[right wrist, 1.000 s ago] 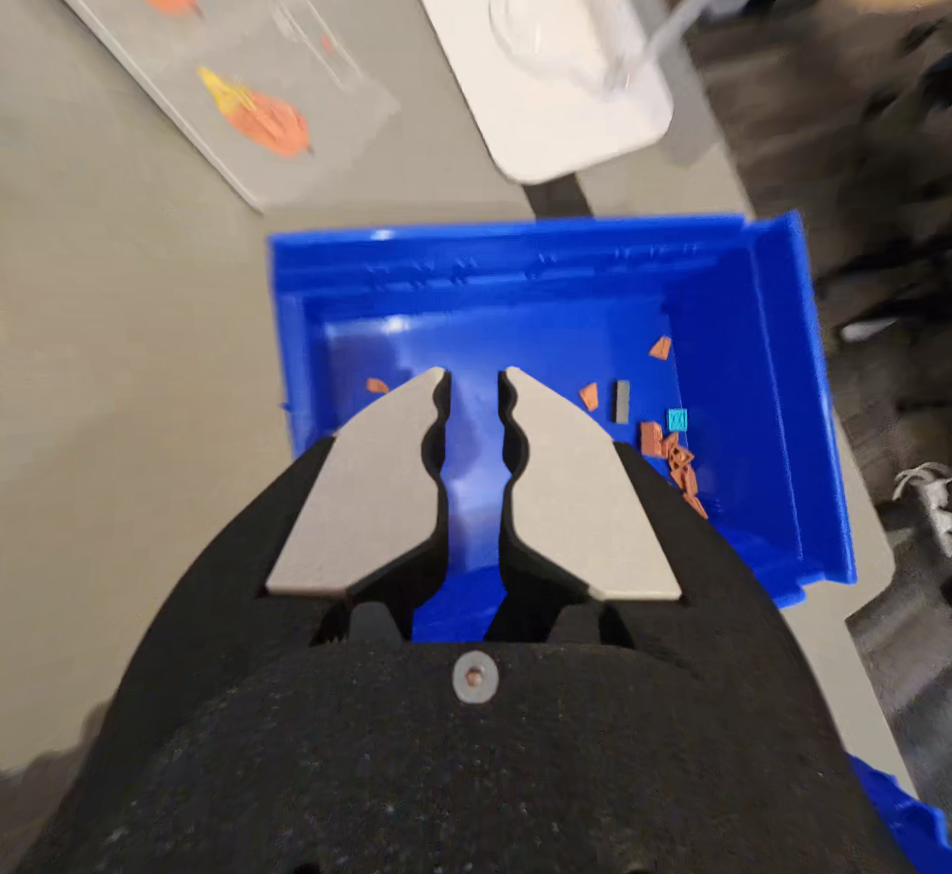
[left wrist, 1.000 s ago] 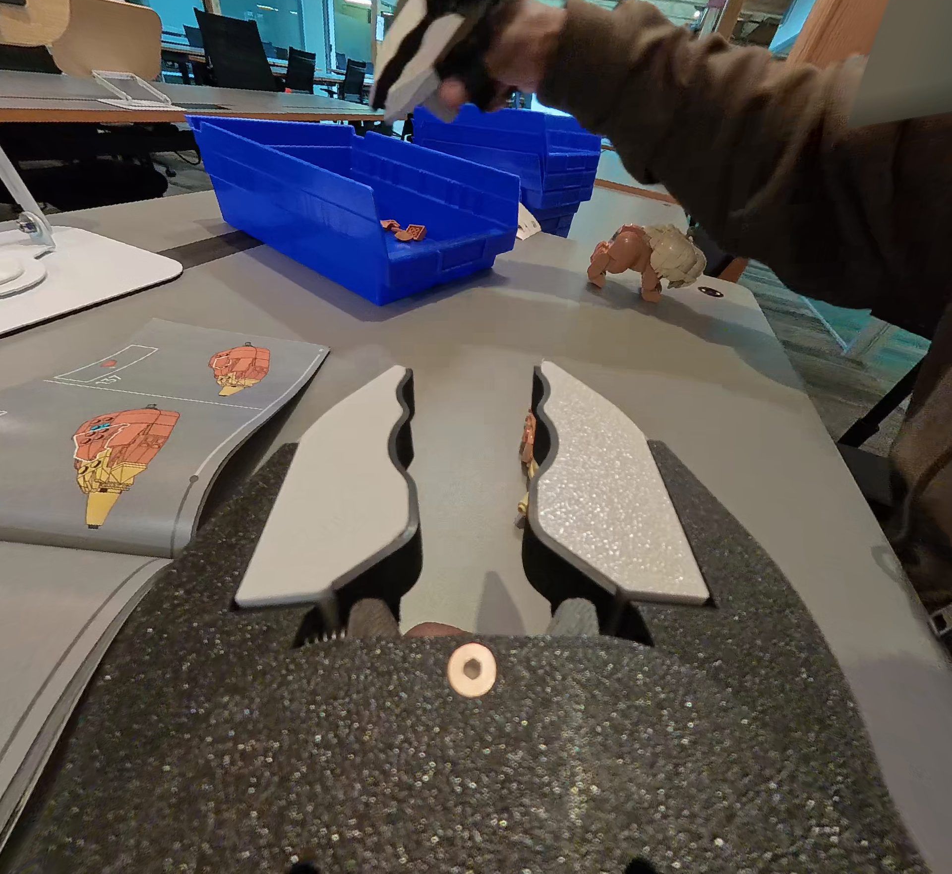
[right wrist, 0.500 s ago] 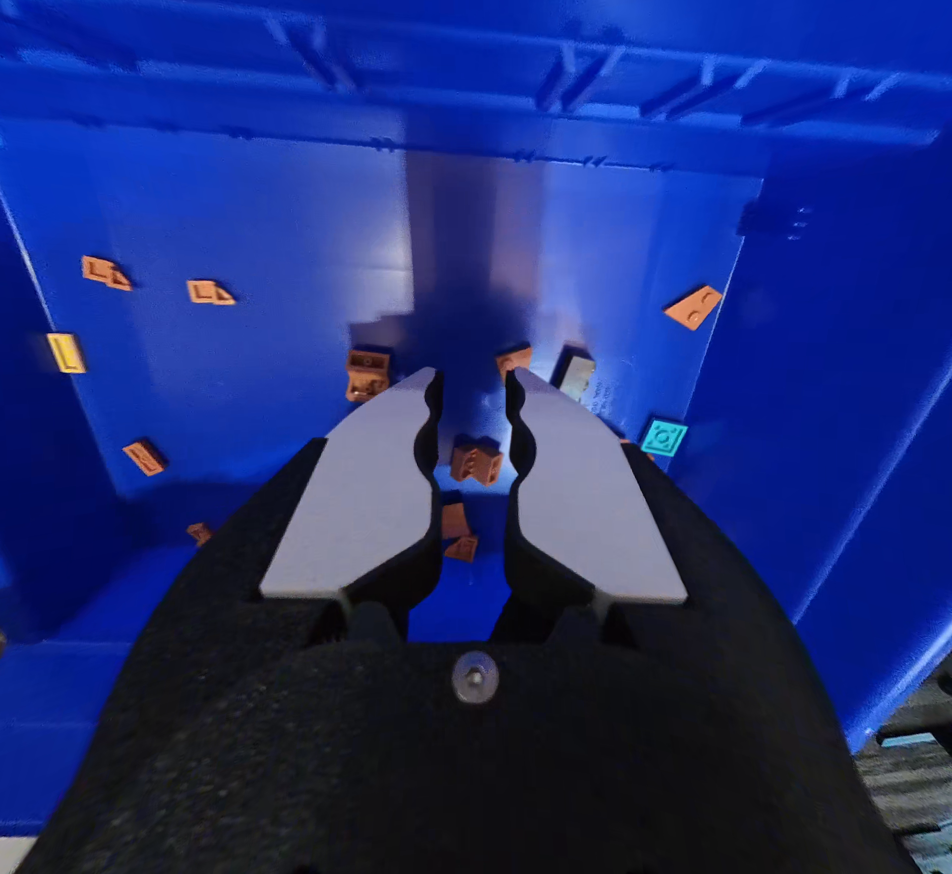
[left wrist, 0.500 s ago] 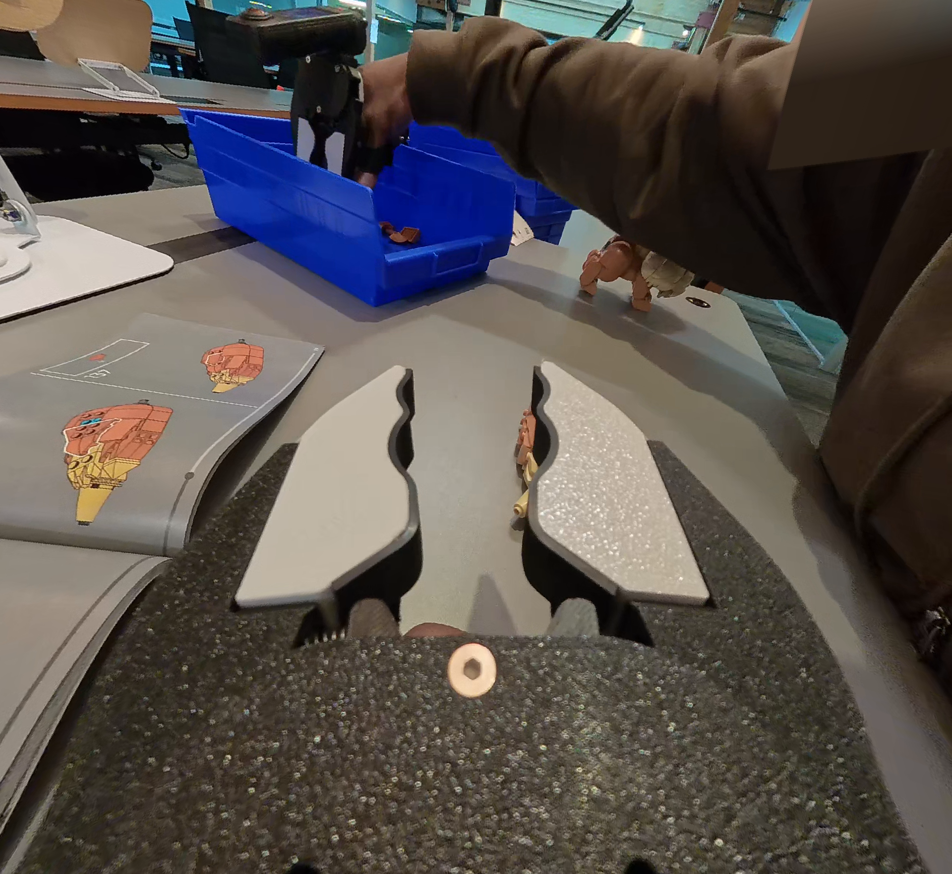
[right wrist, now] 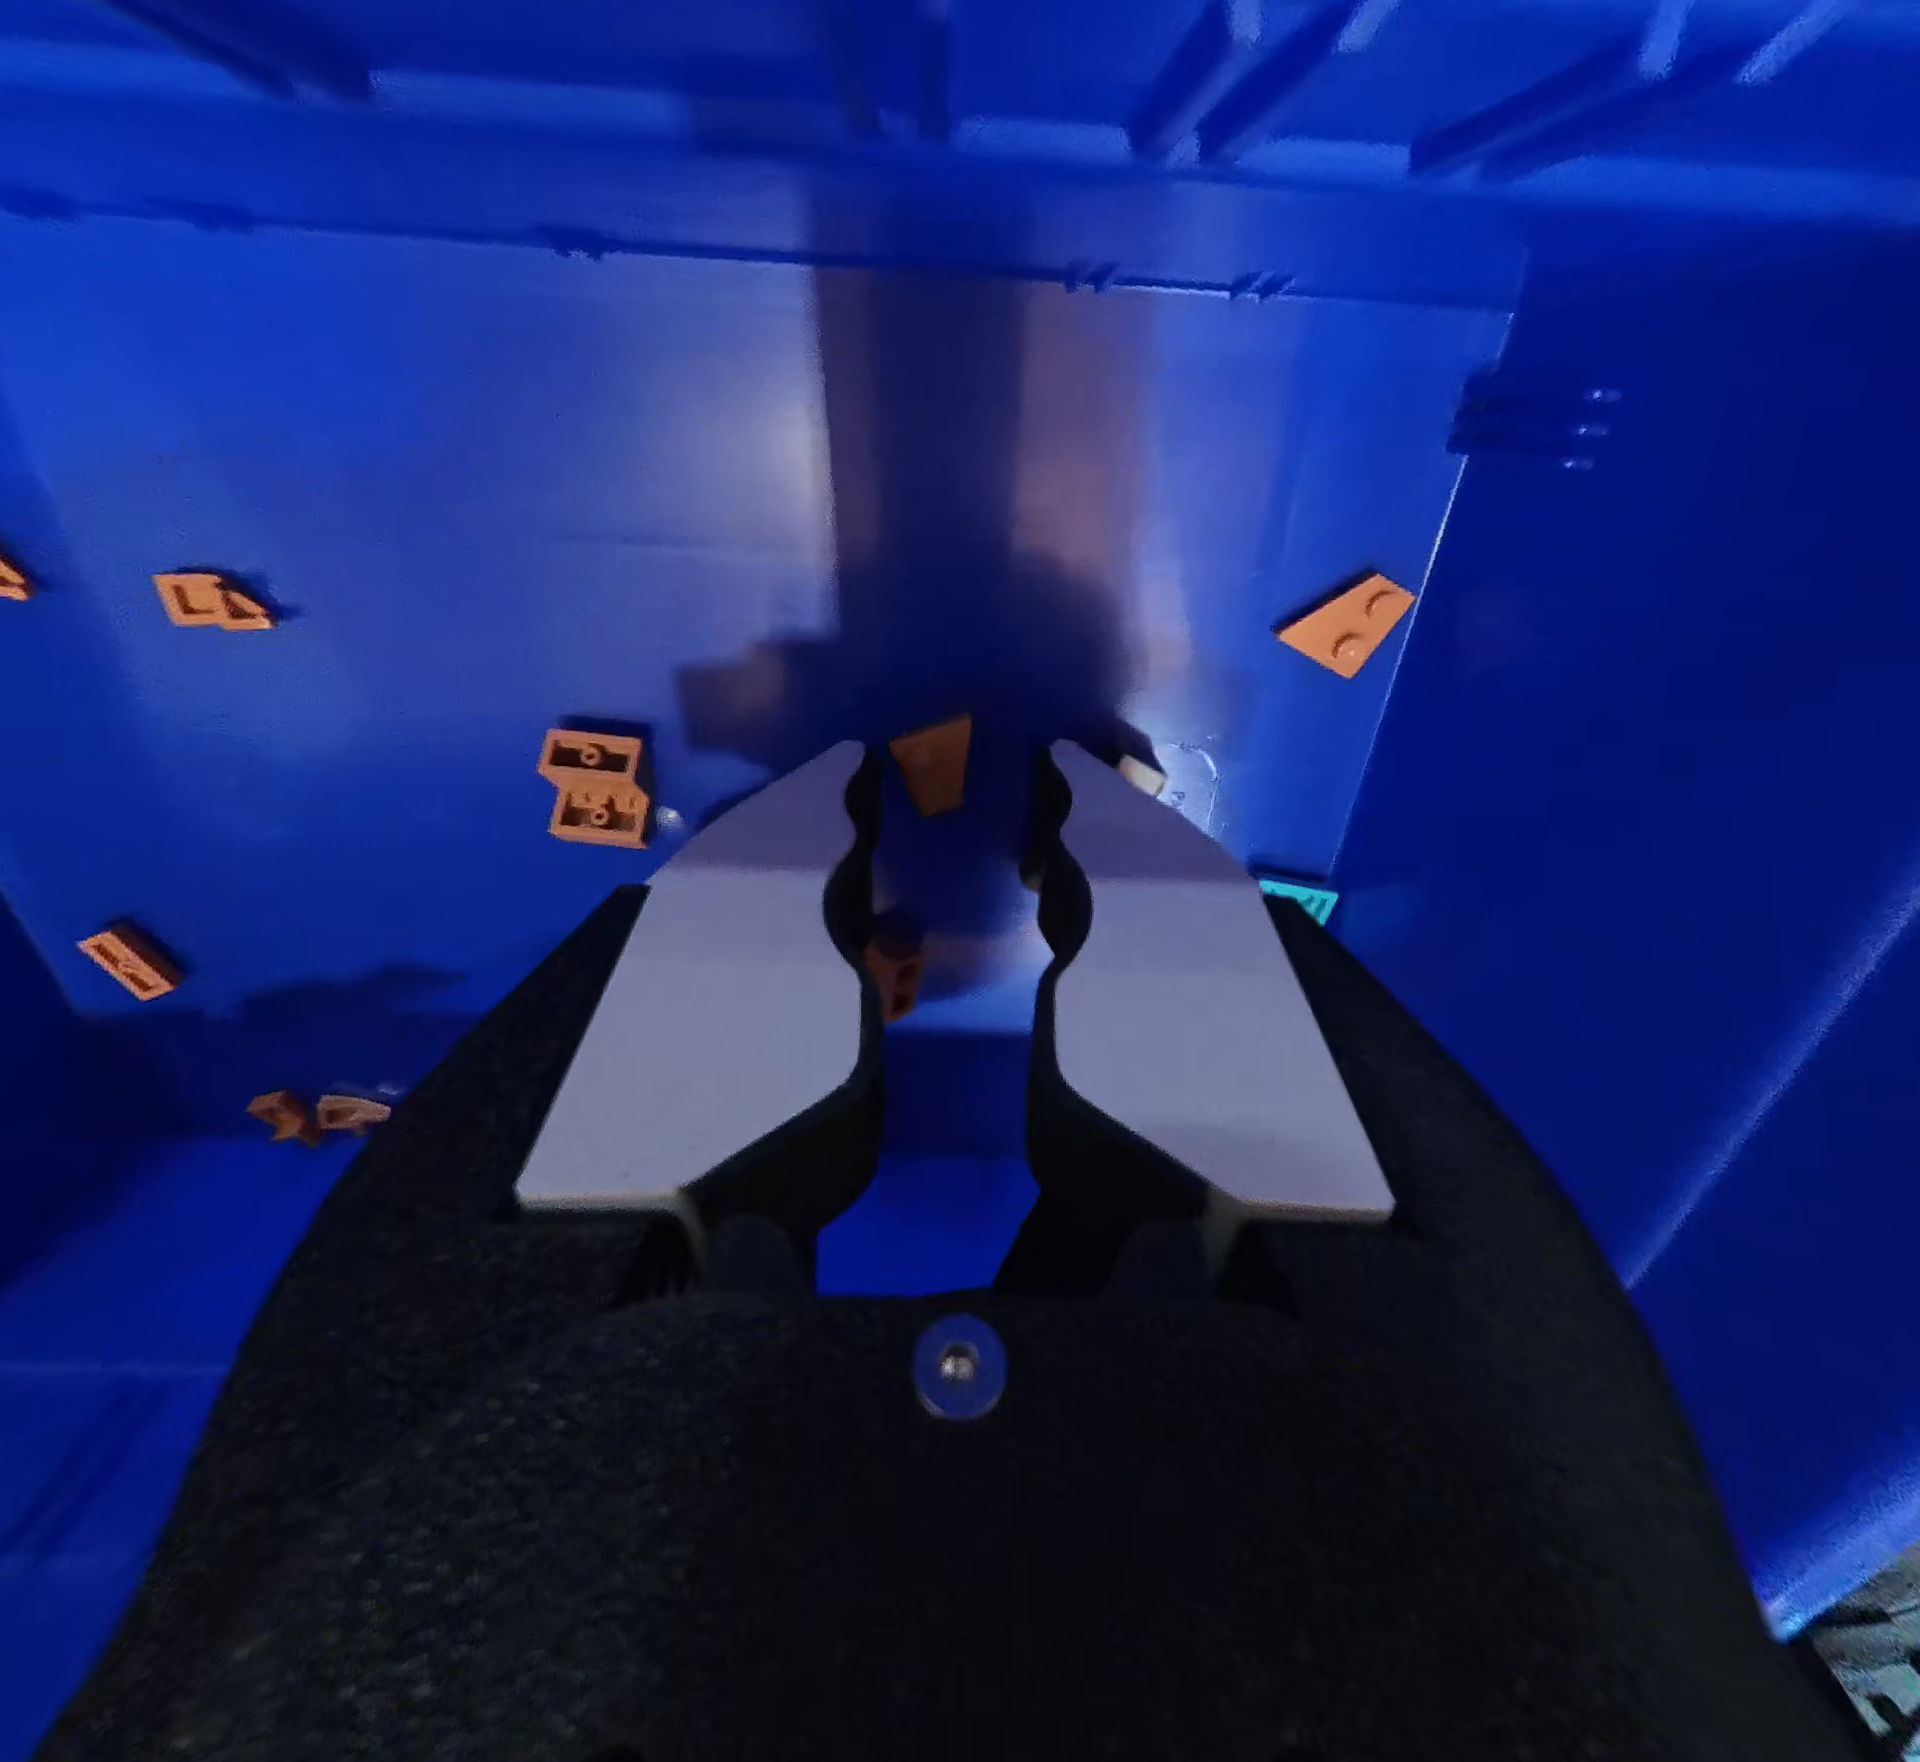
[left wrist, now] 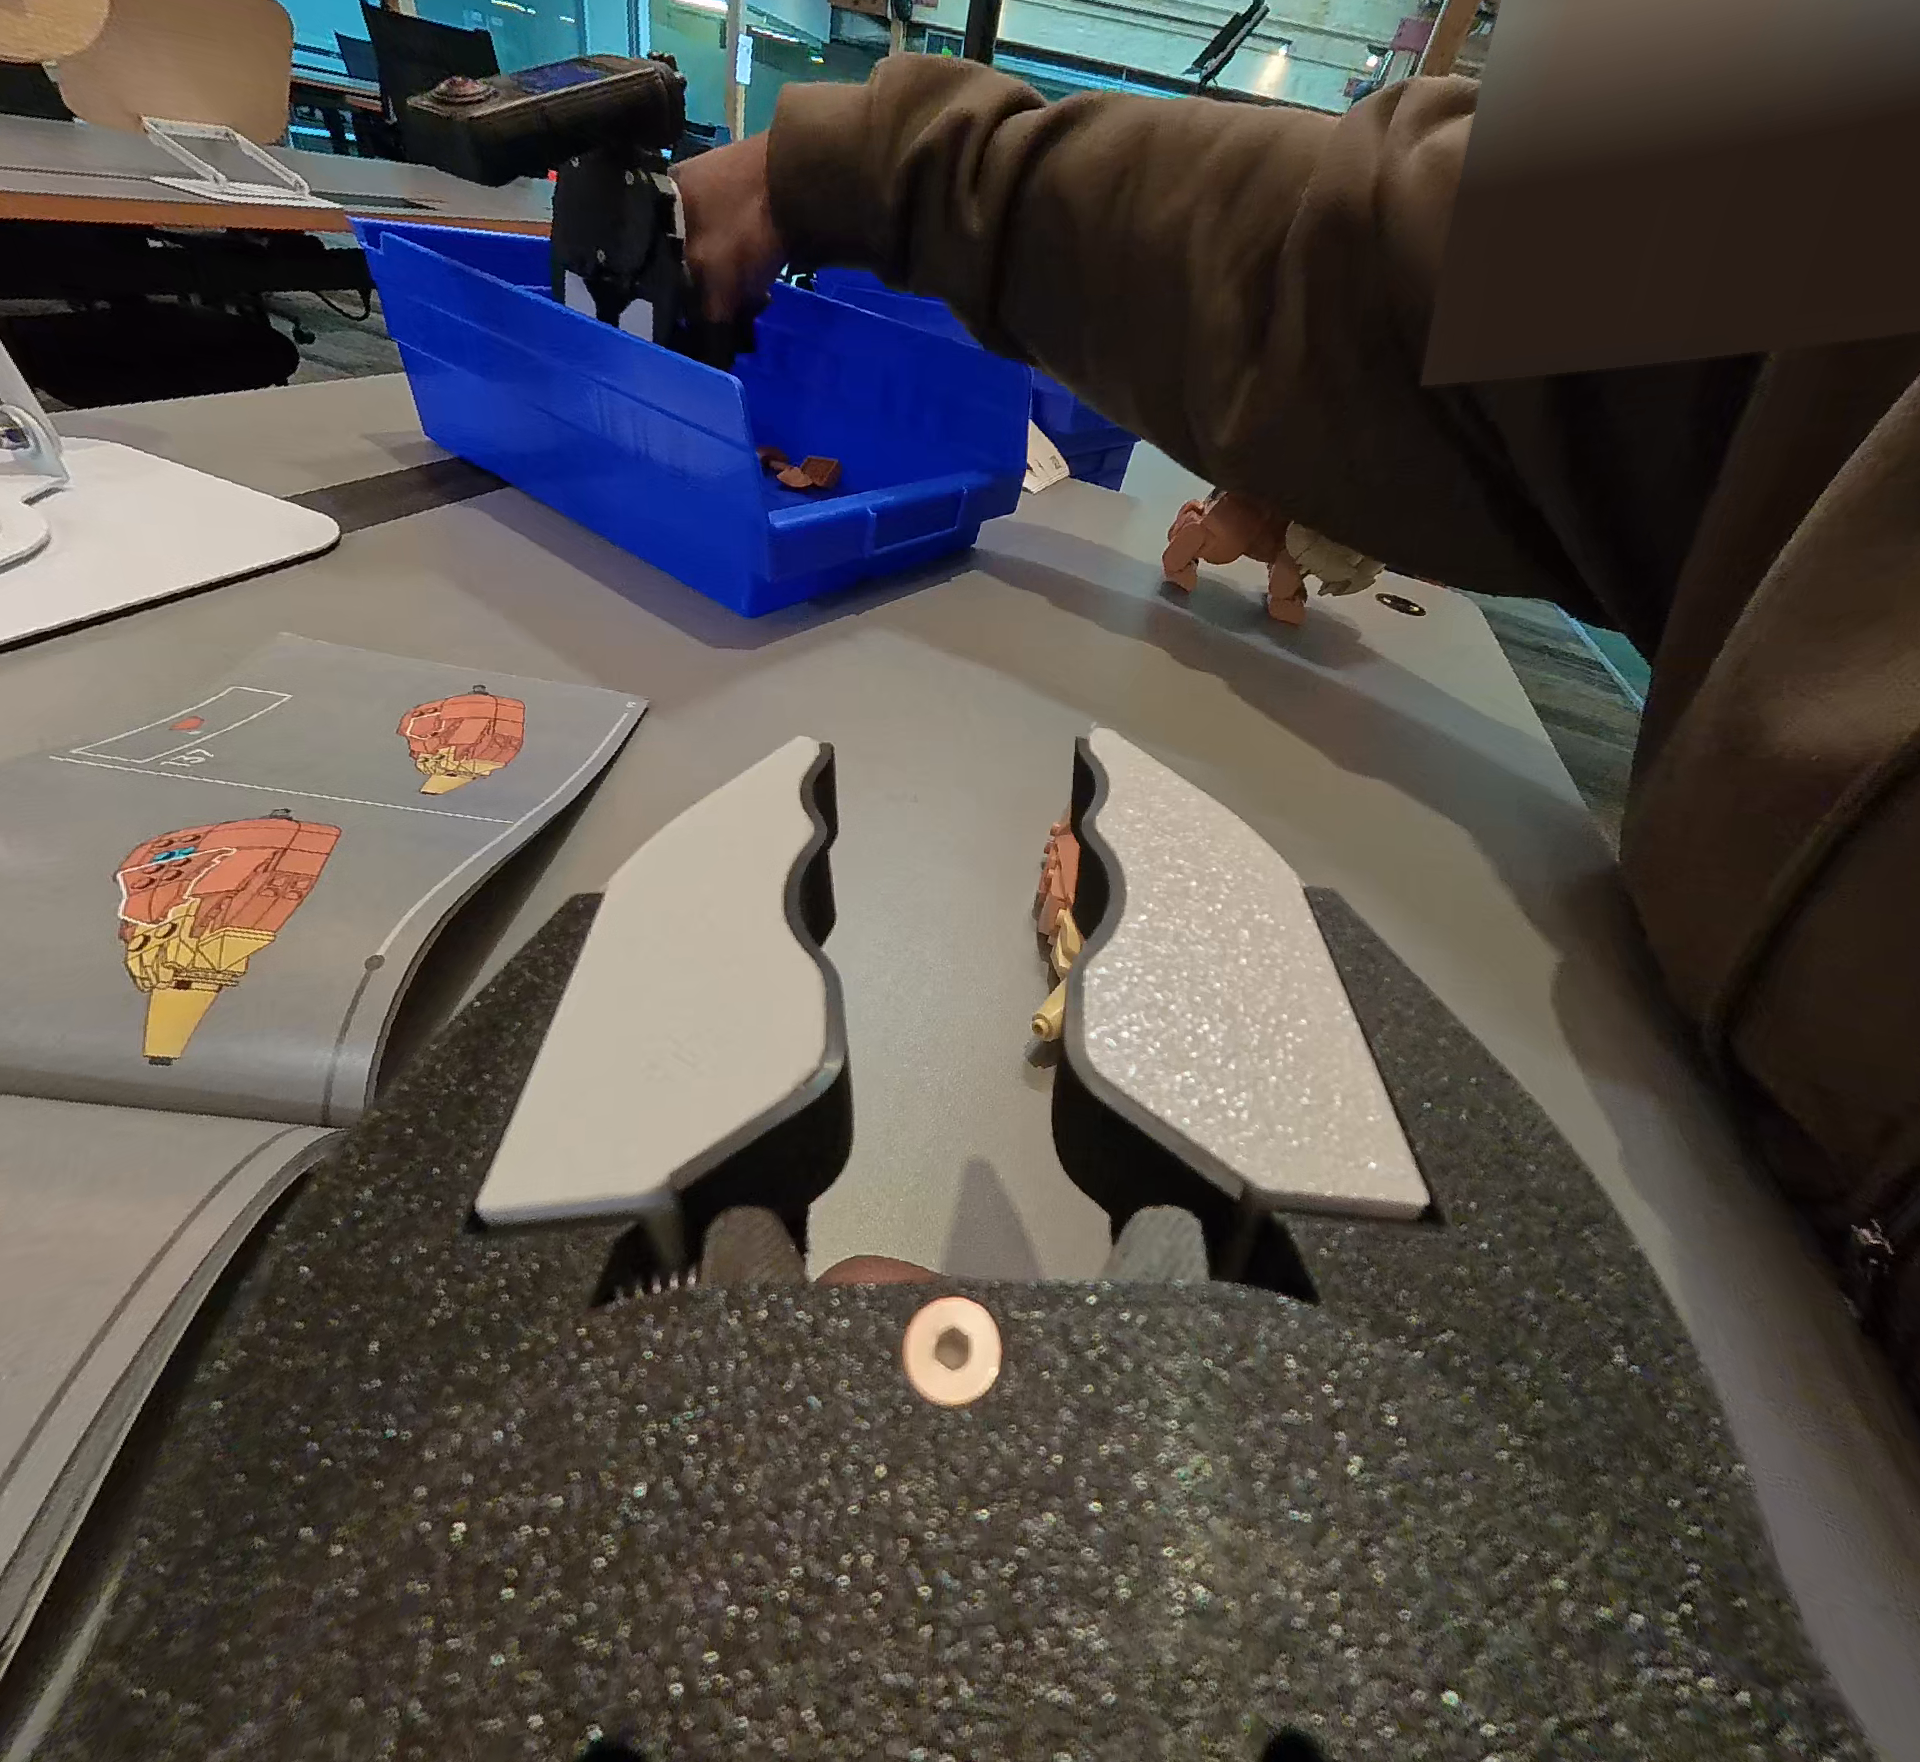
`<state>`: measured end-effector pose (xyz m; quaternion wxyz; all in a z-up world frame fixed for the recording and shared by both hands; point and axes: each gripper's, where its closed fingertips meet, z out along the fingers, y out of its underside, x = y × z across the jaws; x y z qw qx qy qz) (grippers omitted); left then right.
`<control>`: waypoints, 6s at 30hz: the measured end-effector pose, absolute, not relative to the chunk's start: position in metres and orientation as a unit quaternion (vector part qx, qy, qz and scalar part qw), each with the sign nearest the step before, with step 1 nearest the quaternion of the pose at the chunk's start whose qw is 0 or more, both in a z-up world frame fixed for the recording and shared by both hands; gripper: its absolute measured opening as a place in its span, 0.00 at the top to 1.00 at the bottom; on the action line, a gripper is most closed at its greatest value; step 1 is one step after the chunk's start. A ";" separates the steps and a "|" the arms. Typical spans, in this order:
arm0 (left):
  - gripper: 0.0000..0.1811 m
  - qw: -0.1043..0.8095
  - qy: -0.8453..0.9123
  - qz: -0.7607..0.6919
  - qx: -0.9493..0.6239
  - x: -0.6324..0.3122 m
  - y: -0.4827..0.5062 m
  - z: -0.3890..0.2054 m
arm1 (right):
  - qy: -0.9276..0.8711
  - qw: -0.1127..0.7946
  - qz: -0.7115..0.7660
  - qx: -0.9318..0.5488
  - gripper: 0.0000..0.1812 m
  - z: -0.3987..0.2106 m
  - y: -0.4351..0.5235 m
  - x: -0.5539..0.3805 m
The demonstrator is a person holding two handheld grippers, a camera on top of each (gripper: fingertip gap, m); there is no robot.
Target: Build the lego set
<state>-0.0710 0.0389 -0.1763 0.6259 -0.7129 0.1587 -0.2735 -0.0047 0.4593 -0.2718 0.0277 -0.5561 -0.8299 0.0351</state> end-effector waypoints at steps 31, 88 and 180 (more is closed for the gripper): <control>0.76 0.625 0.180 -0.241 -0.721 -0.066 0.037 -0.180 | -0.915 0.085 0.164 -0.359 0.92 -0.244 0.122 0.047; 0.78 0.624 0.181 -0.254 -0.717 -0.067 0.036 -0.179 | -0.705 0.129 0.133 -0.685 0.67 -0.268 0.490 -0.051; 0.78 0.609 0.203 -0.219 -0.735 -0.067 0.035 -0.186 | -0.658 0.221 0.370 -0.617 0.82 -0.251 0.163 0.029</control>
